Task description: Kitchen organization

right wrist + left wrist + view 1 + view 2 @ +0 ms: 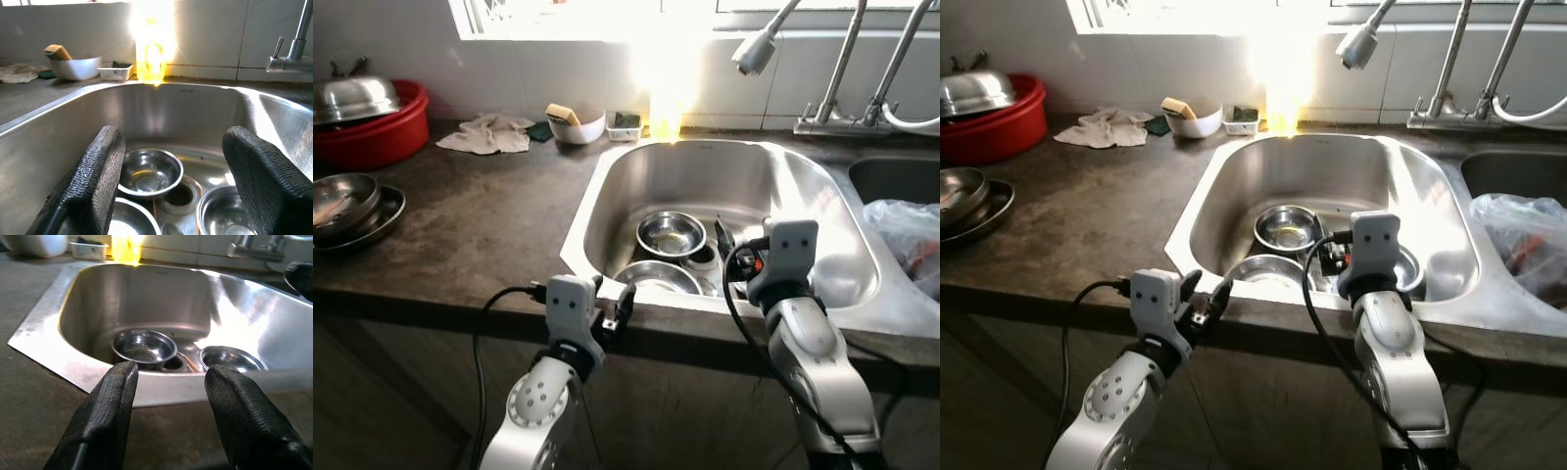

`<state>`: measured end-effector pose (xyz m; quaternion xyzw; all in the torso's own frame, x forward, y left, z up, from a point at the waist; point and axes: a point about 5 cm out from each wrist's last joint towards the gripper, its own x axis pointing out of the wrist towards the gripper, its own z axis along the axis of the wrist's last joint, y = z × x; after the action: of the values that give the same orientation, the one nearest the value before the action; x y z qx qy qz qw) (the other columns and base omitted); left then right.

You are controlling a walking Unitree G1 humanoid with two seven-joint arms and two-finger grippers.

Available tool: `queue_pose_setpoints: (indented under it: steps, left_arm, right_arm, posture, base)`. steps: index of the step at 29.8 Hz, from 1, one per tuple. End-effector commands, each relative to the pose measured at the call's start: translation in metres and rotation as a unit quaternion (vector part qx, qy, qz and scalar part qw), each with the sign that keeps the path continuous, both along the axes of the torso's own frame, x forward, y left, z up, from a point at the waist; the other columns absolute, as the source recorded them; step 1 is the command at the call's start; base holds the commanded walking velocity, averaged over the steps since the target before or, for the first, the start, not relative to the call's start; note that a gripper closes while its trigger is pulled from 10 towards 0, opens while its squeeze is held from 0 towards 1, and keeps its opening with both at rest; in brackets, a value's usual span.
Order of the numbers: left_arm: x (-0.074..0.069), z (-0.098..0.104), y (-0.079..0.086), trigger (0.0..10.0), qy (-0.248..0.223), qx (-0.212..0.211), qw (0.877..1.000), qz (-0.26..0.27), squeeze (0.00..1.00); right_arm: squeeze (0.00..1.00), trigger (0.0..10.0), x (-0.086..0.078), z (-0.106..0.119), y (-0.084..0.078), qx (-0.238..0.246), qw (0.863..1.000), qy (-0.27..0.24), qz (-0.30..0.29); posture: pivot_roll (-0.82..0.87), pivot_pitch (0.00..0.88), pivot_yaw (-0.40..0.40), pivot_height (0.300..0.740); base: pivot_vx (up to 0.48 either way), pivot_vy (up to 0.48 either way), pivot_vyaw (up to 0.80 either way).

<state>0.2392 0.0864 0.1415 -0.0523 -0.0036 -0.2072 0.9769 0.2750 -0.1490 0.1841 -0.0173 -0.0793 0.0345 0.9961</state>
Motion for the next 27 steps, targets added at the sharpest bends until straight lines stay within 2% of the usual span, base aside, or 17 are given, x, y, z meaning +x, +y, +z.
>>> queue_pose_setpoints:
  steps: [1, 6, 8, 18, 27]
  left_arm:
    - [-0.005, 0.003, -0.002, 10.0, -0.009, 0.002, 1.000, -0.018, 0.00]
    - [-0.005, 0.003, -0.002, 10.0, -0.013, 0.001, 1.000, -0.020, 0.00]
    - [-0.003, 0.005, -0.002, 10.0, -0.015, -0.003, 1.000, -0.013, 0.00]
    - [-0.002, 0.003, 0.001, 10.0, -0.017, 0.000, 1.000, -0.002, 0.00]
    - [0.001, 0.002, 0.003, 10.0, -0.018, 0.003, 1.000, 0.003, 0.00]
  right_arm:
    - [0.00, 10.0, -0.008, 0.003, 0.004, -0.007, 1.000, -0.004, 0.006]
    - [0.00, 10.0, -0.015, 0.004, 0.005, -0.013, 1.000, 0.003, 0.004]
    - [0.00, 10.0, -0.013, 0.007, 0.006, -0.015, 1.000, -0.005, 0.001]
    - [0.00, 10.0, -0.006, 0.011, 0.008, -0.009, 1.000, -0.007, -0.005]
    - [0.00, 10.0, -0.004, 0.011, 0.009, 0.005, 1.000, -0.002, -0.008]
  posture:
    - [0.07, 0.011, 0.034, 0.740]
    - [0.07, 0.005, 0.033, 0.740]
    - [0.07, 0.000, 0.029, 0.740]
    - [0.08, 0.000, 0.020, 0.740]
    - [0.08, 0.000, 0.027, 0.740]
  base:
    - [0.000, 0.000, 0.00]
    - [0.000, 0.000, 0.00]
    - [0.000, 0.000, 0.80]
    - [0.000, 0.456, 0.80]
    - [0.000, 0.000, 0.80]
